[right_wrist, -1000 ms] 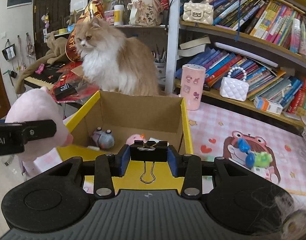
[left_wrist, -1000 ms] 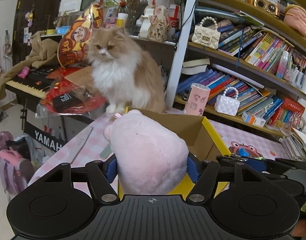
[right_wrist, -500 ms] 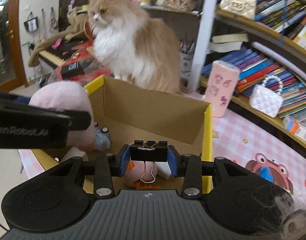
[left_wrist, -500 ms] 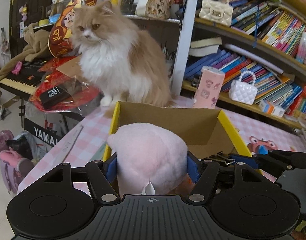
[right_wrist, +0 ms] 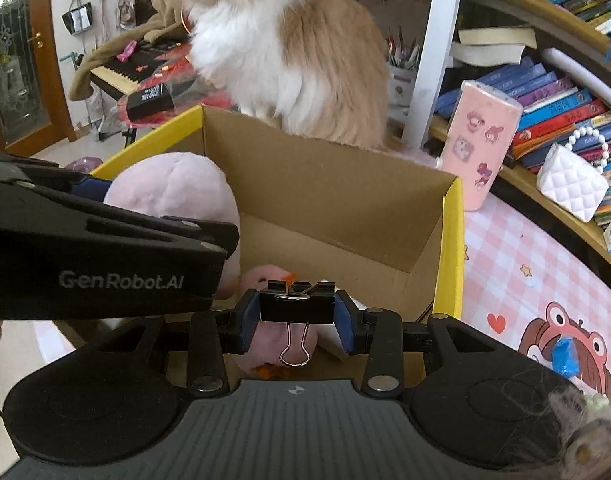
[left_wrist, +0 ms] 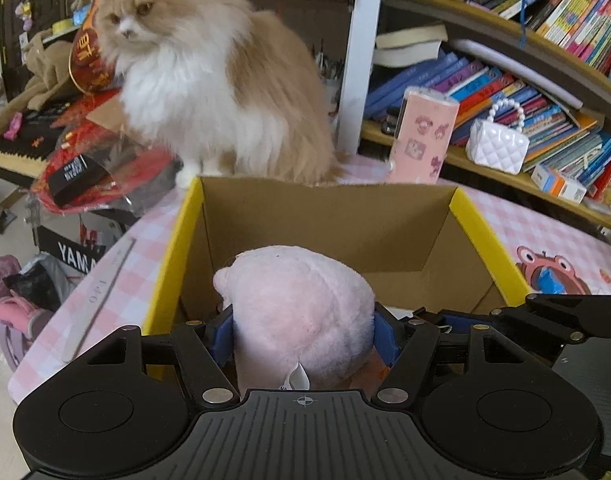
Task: Organize objects
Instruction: 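Open left tool to drop the pig in the box while right tool drops the clip, then withdraw both open tools from the box back toward the remaining items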
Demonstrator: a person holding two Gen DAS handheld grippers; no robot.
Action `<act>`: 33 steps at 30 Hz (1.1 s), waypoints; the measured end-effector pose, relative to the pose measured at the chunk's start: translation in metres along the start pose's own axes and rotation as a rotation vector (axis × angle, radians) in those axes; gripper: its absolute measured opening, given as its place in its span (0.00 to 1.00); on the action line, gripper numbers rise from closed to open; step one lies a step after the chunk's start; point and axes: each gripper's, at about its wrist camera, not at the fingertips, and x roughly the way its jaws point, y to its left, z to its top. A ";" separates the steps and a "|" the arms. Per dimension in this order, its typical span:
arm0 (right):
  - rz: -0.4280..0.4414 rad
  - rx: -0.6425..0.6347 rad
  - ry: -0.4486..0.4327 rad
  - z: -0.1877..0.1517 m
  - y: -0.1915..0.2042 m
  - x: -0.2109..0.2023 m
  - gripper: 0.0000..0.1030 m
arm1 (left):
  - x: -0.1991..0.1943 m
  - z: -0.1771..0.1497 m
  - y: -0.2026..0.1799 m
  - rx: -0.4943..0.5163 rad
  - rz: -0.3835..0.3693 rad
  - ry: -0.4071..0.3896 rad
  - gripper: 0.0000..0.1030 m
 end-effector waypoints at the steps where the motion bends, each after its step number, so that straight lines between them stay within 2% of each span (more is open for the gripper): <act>1: 0.003 -0.004 0.003 0.000 0.000 0.001 0.36 | 0.002 -0.001 0.001 -0.001 0.001 0.008 0.66; 8: -0.003 0.002 0.003 0.000 0.003 0.001 0.37 | -0.001 0.001 -0.003 0.020 0.020 0.000 0.73; 13: -0.013 -0.005 -0.045 0.002 0.009 -0.014 0.42 | -0.032 0.001 -0.003 0.037 0.029 -0.105 0.82; 18: -0.035 0.018 -0.099 0.002 0.015 -0.036 0.42 | -0.060 -0.002 -0.001 0.016 0.019 -0.145 0.82; 22: -0.061 0.059 -0.151 -0.004 0.020 -0.062 0.43 | -0.085 -0.012 0.003 -0.014 0.017 -0.177 0.83; 26: -0.105 0.080 -0.186 -0.016 0.028 -0.084 0.44 | -0.107 -0.026 0.006 -0.001 0.023 -0.199 0.84; 33: -0.154 0.178 -0.150 -0.053 0.045 -0.109 0.44 | -0.131 -0.063 0.019 0.004 0.043 -0.173 0.87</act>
